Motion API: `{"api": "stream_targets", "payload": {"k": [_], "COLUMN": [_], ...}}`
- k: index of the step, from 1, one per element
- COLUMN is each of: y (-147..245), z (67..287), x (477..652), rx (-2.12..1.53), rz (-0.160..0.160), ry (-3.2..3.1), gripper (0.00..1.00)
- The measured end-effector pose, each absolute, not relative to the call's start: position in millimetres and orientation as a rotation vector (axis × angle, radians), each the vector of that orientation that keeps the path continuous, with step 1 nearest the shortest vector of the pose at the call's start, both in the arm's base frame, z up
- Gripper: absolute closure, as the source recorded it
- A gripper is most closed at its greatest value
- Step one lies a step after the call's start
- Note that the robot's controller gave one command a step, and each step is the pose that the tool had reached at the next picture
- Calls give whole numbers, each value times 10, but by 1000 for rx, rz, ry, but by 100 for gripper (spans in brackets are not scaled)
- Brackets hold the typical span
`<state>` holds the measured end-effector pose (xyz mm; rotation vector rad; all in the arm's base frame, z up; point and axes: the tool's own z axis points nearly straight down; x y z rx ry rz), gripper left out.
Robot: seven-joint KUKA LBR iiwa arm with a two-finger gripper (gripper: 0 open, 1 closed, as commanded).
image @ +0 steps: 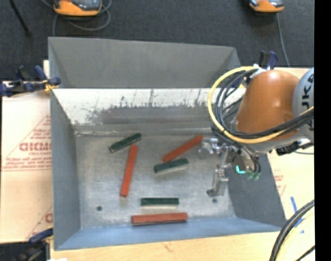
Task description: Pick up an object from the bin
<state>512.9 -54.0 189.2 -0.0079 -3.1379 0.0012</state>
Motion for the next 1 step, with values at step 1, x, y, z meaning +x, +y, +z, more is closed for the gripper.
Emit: {"api": "stream_targets", "payload": {"k": [1], "y": [-99], "z": [671], "x": [4899], "rx": [-118], "rz": [-2], "ry": [-3136], "gripper": [0]}}
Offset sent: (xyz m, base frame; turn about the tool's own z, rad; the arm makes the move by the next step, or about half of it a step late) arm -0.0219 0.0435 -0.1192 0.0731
